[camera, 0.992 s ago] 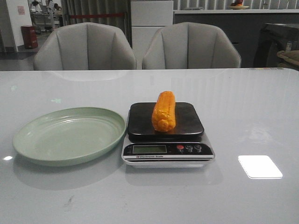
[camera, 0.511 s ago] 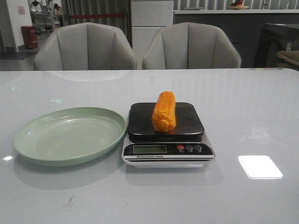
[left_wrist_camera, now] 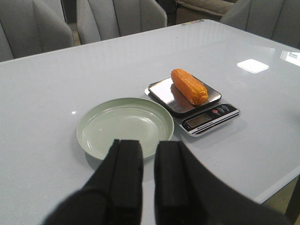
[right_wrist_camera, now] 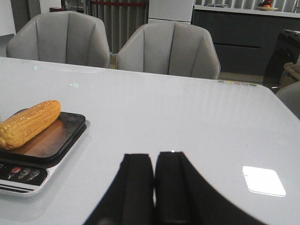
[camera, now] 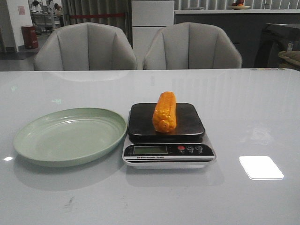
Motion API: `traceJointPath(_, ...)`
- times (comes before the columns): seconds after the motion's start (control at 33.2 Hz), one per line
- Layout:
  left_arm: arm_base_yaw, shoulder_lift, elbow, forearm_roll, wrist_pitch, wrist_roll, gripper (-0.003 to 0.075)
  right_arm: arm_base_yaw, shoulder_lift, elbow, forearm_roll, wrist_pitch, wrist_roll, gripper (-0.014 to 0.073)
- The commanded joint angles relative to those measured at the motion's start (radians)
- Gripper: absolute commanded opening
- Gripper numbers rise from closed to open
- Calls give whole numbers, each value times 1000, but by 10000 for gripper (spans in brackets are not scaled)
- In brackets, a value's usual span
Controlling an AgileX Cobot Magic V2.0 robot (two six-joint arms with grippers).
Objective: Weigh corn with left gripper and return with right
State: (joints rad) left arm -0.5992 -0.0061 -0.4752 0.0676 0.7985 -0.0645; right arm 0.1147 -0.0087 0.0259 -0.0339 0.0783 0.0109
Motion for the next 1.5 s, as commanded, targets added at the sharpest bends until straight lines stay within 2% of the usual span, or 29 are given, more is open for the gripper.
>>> traceJointPath(0.0,1,8,-8,3,-113,1,122,-6,-19,10,-29,-114,-5,176)
traceJointPath(0.15,1,8,-4,3,-116,1,122,-6,-19,10,-29,-192,-5,176)
traceJointPath(0.33,1,8,-4,1,-116,1,122,-6,-18,-18,-28,-412,-5,176)
traceJointPath(0.45,1,8,-4,1,-116,1,122,-6,26,-98,-28,-421,-5,176)
traceJointPath(0.57,1,8,-4,1,-116,1,122,-6,141,-212,-28,-341,-5,176)
traceJointPath(0.72,1,8,-4,1,-116,1,122,-6,270,-365,-28,-125,-5,176)
traceJointPath(0.87,1,8,-4,1,-116,1,122,-6,321,-428,-9,59,-5,176)
traceJointPath(1.02,1,8,-4,1,-116,1,122,-6,321,-428,-7,140,-5,176)
traceJointPath(1.2,1,8,-4,1,-116,1,122,-6,321,-428,25,160,-4,179)
traceJointPath(1.29,1,8,-4,1,-116,1,122,-6,321,-428,101,162,-4,233)
traceJointPath(1.47,1,8,-4,1,-116,1,122,-5,322,-428,124,159,-4,518)
